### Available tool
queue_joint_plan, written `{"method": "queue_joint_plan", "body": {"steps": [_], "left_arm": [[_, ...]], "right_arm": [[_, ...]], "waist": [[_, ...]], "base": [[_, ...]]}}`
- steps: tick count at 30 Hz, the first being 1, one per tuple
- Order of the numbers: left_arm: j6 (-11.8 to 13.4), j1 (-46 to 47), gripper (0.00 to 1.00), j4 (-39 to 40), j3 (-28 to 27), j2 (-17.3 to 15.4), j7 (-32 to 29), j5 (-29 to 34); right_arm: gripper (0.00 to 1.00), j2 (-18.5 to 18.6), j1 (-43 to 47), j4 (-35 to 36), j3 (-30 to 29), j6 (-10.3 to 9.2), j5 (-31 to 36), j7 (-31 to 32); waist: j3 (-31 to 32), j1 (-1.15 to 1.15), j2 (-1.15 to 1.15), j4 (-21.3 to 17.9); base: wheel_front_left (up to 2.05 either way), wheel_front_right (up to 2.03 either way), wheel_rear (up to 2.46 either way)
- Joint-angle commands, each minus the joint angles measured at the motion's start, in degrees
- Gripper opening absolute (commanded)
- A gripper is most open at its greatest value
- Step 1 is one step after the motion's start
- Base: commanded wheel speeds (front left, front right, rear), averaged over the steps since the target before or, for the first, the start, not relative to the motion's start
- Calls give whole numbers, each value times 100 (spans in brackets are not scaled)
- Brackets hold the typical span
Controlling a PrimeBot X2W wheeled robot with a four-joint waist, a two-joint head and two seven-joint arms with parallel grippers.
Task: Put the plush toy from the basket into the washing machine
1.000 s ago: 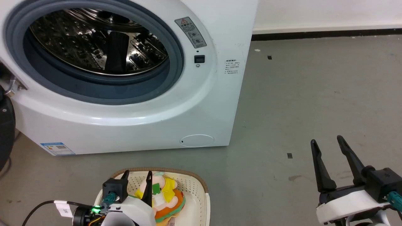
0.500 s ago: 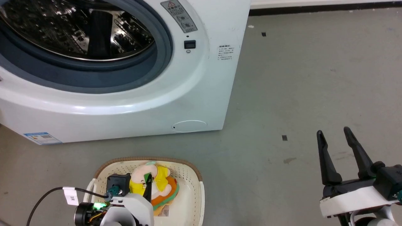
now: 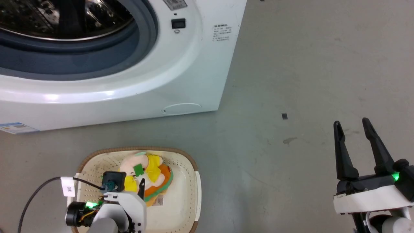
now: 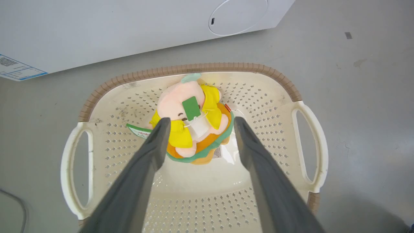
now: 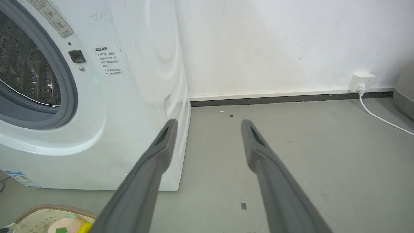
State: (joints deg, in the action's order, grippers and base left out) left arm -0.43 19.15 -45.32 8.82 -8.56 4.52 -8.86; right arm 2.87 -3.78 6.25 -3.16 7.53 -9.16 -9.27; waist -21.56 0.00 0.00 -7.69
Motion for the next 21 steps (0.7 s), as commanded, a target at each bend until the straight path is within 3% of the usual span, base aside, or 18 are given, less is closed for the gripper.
{"method": "queue_joint_plan", "body": {"steps": [1,21], "left_arm": [[14,247,100,-237,63,-110,-15,-57],[147,1433,100,-1459,594,-661,-142,-55]], "right_arm": [[100,0,-136,85,-1,-3,-76,-77],[100,0,-462,399,-15,-3,-423,-303]], "waist": [[-249,0,0,-102],[-1562,0,0,-427]], "base": [[0,0,0],[0,0,0]]}}
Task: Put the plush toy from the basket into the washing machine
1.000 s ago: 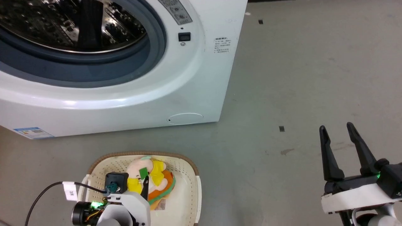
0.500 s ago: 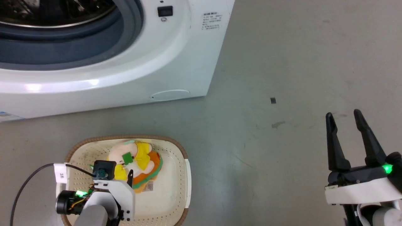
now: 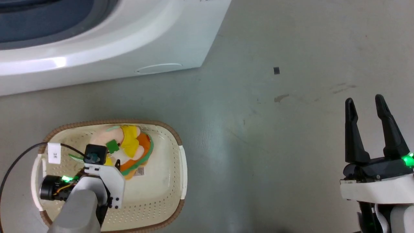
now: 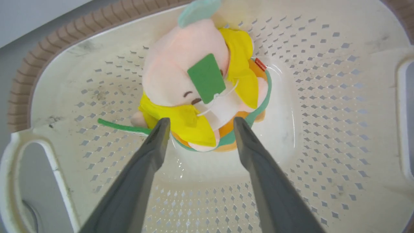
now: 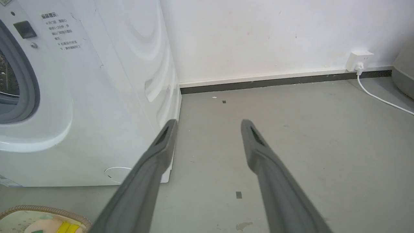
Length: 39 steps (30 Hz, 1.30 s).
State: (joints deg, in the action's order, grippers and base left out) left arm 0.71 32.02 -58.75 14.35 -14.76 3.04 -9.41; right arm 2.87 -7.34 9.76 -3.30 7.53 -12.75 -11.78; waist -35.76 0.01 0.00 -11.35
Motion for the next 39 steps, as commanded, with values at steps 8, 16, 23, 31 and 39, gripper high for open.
{"method": "queue_joint_plan", "body": {"steps": [8,16,23,31,39], "left_arm": [[120,734,100,-604,255,-219,-8,-31],[107,1359,100,-1082,460,-349,24,-104],[25,1688,37,-1481,631,-280,263,-216],[-101,1470,0,-1498,628,-109,438,-372],[-163,864,0,-1509,677,166,820,-488]], "right_arm": [[100,0,-242,161,15,-4,-243,-147],[100,0,-448,320,-8,-4,-379,-242],[100,0,-556,377,-13,-4,-424,-322],[100,0,-534,252,-16,-4,-320,-322],[100,0,-363,3,-32,-4,-126,-322]], "waist": [[-657,-1,0,-162],[-1213,-1,0,-253],[-1566,-1,0,-281],[-1238,-1,0,-175],[-297,-1,0,27]], "base": [[0,0,0],[0,0,0],[0,0,0],[0,0,0],[0,0,0]]}}
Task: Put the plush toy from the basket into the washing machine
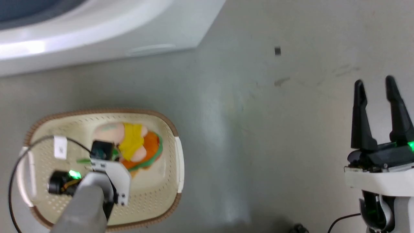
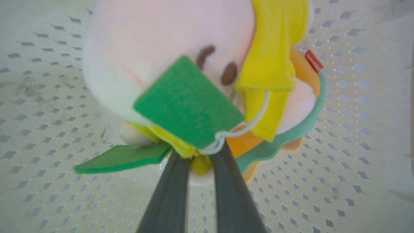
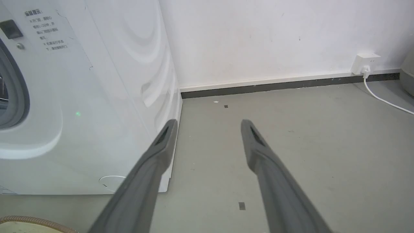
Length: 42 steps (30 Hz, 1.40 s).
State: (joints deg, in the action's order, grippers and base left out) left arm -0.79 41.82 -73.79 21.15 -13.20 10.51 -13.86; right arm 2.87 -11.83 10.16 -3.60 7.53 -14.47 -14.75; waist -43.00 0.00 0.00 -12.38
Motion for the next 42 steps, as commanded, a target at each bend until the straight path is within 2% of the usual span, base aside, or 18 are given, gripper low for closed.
{"method": "queue_joint_plan", "body": {"steps": [1,11,21,34,42], "left_arm": [[-19,-205,0,-6,-1,41,126,-60],[-52,-1209,0,229,-20,250,439,-210],[133,-2465,0,2006,-278,278,448,-206],[302,-3102,0,4110,-708,164,448,3],[406,-3000,0,5321,-1059,-125,449,126]], "right_arm": [[100,0,117,-63,-7,-4,58,-25],[100,0,612,-322,-60,-4,275,-25],[100,0,1221,-419,-243,-4,321,-25],[100,0,1434,-441,-206,-4,288,-25],[100,0,1386,-370,-134,-4,232,-25]], "waist": [[559,0,0,158],[2021,0,0,520],[3040,0,0,909],[3465,0,0,1086],[3280,0,0,936]], "base": [[0,0,0],[0,0,0],[0,0,0],[0,0,0],[0,0,0]]}}
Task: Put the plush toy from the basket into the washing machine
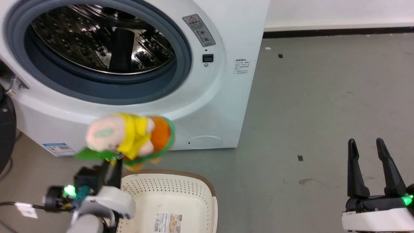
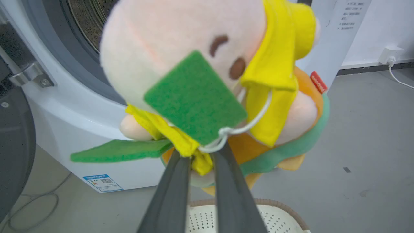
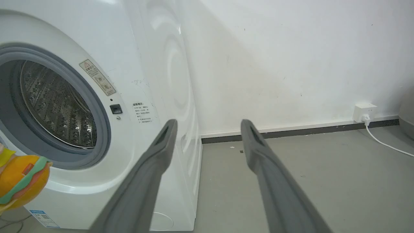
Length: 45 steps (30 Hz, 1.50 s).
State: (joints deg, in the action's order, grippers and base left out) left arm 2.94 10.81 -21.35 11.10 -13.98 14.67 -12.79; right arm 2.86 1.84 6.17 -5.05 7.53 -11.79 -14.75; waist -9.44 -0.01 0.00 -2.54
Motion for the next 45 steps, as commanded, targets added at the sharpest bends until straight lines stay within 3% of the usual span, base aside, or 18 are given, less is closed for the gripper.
{"method": "queue_joint_plan", "body": {"steps": [1,10,17,23,29,36,45], "left_arm": [[73,163,0,214,-117,-87,32,29],[98,1258,0,714,-468,-675,-452,29],[62,2559,0,776,-668,-1254,-1271,94],[-39,3835,0,395,-757,-1667,-1926,121],[-299,5026,0,-405,-646,-2100,-2315,271],[-472,6163,0,-1335,-399,-2240,-2497,465],[-679,6776,0,-2336,-101,-2112,-2644,507]], "right_arm": [[100,1,-2,43,15,-4,-41,-25],[100,1,-321,176,87,-4,-115,-25],[100,1,-689,384,104,-4,-304,-25],[100,1,-901,386,56,-4,-641,-25],[100,1,-1132,276,21,-4,-736,-25],[100,1,-1309,258,114,-4,-850,-25],[100,1,-1394,251,95,-4,-886,-25]], "waist": [[-140,1,0,-77],[-953,1,0,-453],[-1919,1,0,-785],[-2691,1,0,-990],[-3227,1,0,-1181],[-3594,1,0,-1318],[-3744,1,0,-1305]], "base": [[0,0,0],[0,0,0],[0,0,0],[0,0,0],[0,0,0],[0,0,0],[0,0,0]]}}
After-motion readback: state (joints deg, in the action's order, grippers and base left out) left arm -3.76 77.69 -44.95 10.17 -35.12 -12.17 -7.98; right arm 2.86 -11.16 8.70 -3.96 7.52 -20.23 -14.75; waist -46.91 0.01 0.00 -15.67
